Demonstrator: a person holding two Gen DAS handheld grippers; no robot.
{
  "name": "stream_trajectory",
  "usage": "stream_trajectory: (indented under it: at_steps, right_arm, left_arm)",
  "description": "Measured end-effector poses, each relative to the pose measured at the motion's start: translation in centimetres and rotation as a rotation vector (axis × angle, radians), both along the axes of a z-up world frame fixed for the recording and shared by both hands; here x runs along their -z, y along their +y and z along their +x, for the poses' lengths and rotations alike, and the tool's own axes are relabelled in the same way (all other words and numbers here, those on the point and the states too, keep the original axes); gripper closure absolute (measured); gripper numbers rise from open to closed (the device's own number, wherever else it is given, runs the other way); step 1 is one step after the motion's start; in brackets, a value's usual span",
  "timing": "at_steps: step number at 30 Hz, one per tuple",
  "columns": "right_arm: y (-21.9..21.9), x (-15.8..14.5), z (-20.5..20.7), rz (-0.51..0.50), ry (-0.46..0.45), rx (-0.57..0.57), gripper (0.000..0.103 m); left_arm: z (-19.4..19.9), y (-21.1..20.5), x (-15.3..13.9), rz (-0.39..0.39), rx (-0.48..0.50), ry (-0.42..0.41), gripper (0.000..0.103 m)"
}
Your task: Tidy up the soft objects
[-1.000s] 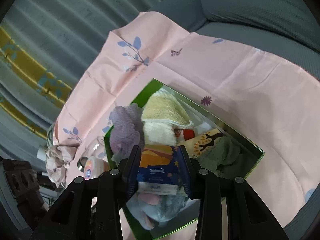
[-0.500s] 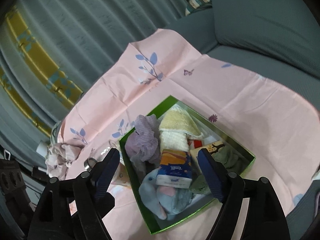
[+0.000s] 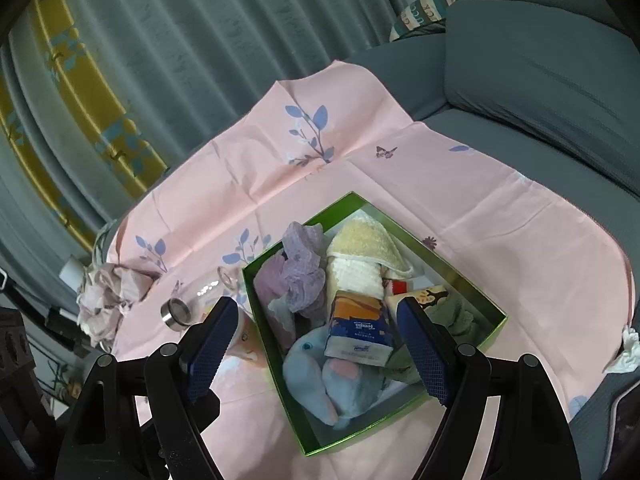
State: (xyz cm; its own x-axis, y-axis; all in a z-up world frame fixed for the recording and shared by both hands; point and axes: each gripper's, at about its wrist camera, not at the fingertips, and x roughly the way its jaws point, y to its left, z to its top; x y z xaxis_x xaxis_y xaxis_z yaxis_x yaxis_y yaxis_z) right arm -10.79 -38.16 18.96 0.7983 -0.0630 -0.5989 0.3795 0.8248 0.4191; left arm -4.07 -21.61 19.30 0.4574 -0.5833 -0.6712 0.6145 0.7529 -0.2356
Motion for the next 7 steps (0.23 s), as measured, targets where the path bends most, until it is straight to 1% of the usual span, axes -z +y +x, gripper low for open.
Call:
stream_trajectory:
  at_steps: [7]
  right_arm:
    - [0.47, -0.15, -0.05, -0.026, 0.017, 0.009, 0.02]
  left_arm:
    - [-0.45, 0.46, 0.02, -0.005, -0.003, 0.014, 0.001]
